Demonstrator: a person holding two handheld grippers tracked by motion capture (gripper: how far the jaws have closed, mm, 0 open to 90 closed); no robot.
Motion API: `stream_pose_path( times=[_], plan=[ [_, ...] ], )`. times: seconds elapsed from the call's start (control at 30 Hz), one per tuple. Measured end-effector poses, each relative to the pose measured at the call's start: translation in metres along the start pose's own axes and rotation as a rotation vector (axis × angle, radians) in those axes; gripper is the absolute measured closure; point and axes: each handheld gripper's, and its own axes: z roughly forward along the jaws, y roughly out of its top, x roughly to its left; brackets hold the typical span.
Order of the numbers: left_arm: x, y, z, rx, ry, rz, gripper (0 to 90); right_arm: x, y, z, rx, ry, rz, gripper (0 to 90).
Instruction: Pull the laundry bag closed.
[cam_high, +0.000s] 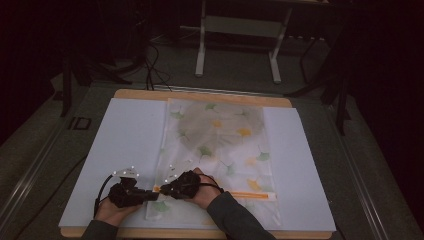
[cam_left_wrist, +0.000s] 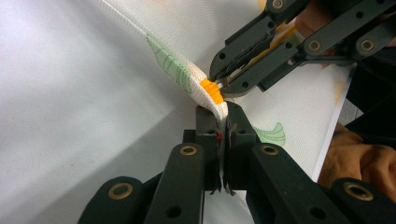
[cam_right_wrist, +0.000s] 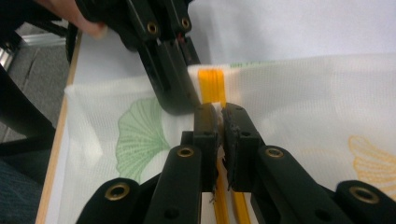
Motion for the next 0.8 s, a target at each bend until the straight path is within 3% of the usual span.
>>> stream_pose_path(
  times=[0.8],
  plan=[
    [-0.002, 0.000, -0.004, -0.025, -0.002, 0.013, 86.9, -0.002, -0.013, -0.011, 0.060, -0.021, -0.002, 85.1]
  ],
)
